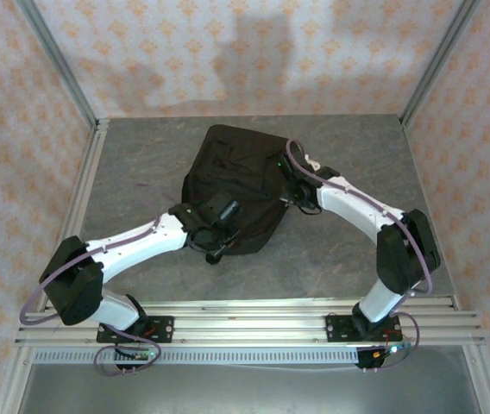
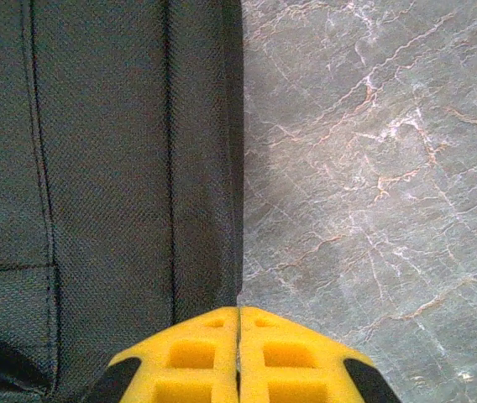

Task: Pack the student bag
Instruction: Zip the student bag at the center of the table, then reset both arms

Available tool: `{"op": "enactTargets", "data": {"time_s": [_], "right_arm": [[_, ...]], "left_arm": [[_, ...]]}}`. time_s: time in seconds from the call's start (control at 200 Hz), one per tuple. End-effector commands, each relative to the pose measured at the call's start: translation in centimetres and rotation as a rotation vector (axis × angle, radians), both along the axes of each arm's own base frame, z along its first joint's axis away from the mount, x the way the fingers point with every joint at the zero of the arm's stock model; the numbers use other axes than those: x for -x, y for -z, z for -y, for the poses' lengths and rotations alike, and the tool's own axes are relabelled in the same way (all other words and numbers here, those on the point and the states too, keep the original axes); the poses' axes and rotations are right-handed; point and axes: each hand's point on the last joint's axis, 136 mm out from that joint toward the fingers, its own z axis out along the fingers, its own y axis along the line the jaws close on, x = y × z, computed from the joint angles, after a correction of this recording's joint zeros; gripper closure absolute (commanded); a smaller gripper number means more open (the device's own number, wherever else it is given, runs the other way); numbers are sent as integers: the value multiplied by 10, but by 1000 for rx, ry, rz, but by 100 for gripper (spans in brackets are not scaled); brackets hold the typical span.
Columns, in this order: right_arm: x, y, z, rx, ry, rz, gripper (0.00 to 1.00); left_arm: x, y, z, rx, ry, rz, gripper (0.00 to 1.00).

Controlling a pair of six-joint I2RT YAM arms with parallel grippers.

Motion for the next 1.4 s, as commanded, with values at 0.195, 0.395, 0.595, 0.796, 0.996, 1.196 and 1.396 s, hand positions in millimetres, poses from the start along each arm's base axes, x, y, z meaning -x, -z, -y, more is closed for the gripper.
{"op": "enactTargets", "data": {"time_s": [0.195, 0.395, 0.595, 0.796, 0.996, 1.196, 1.396], "right_arm": [[-2, -56, 34, -3, 75, 140, 44], [19, -92, 72, 70, 119, 251, 16], [31, -124, 69, -12, 46, 341, 0], [44, -179, 64, -87, -32, 483, 0], [39, -201, 75, 14, -51, 574, 1], [12, -196, 66, 250, -255, 691, 0], [-13, -163, 78, 404, -185, 834, 0]], "left_arm": [[29, -8, 79, -21, 270, -27, 100], [43, -6, 115, -8, 325, -32, 99], [42, -27, 139, 114, 431, 58, 66], [34, -108, 127, 230, 612, 436, 0], [-19, -172, -7, -134, 425, 706, 0], [-44, -218, -139, -845, 216, 1008, 0], [-75, -157, -144, -984, 497, 1043, 0]]}}
